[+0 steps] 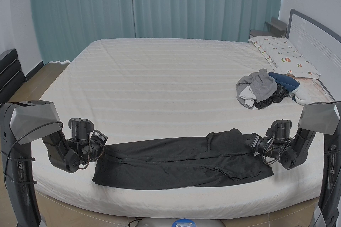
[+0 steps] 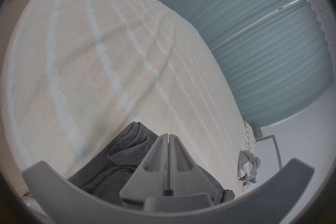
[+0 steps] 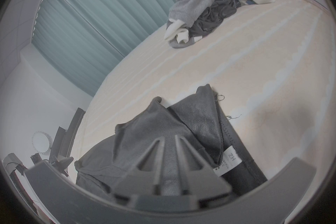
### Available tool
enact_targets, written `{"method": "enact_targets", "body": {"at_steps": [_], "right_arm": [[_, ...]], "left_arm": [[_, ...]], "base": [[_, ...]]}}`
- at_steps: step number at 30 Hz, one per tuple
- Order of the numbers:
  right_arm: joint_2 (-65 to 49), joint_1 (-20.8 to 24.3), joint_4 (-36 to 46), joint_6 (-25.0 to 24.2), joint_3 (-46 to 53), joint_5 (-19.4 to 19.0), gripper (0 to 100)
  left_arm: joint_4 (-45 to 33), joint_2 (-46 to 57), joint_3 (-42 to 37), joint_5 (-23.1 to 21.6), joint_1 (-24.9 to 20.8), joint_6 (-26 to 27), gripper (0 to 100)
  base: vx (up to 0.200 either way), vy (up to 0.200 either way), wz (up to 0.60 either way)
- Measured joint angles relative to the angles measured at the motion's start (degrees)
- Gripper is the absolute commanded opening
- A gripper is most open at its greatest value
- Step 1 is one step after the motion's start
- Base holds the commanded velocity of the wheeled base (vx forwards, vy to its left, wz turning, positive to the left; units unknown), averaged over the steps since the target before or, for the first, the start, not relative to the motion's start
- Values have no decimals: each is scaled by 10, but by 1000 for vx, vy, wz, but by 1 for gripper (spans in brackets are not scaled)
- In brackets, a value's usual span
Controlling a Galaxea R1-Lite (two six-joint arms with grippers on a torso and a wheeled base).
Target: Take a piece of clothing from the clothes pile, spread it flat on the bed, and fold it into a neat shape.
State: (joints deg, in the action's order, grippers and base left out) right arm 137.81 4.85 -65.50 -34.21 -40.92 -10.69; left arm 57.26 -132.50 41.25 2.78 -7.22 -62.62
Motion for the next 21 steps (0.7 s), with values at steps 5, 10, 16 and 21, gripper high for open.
{"method": "enact_targets", "body": {"at_steps": [5, 10, 16, 21], "right_arm": [[-21, -1, -53, -10, 55, -2, 100], [-44, 0, -105, -51, 134, -3, 100], [-71, 5, -191, -137, 242, -3, 100], [-82, 1, -231, -218, 307, -11, 100]], "left_arm": [[-1, 5, -8, -2, 0, 5, 0], [-1, 25, -38, -27, 5, 48, 0], [-1, 55, -87, -75, 12, 122, 0], [-5, 70, -103, -89, 23, 201, 0]], "base": [[0, 0, 0], [0, 0, 0], [0, 0, 0], [0, 0, 0]]}}
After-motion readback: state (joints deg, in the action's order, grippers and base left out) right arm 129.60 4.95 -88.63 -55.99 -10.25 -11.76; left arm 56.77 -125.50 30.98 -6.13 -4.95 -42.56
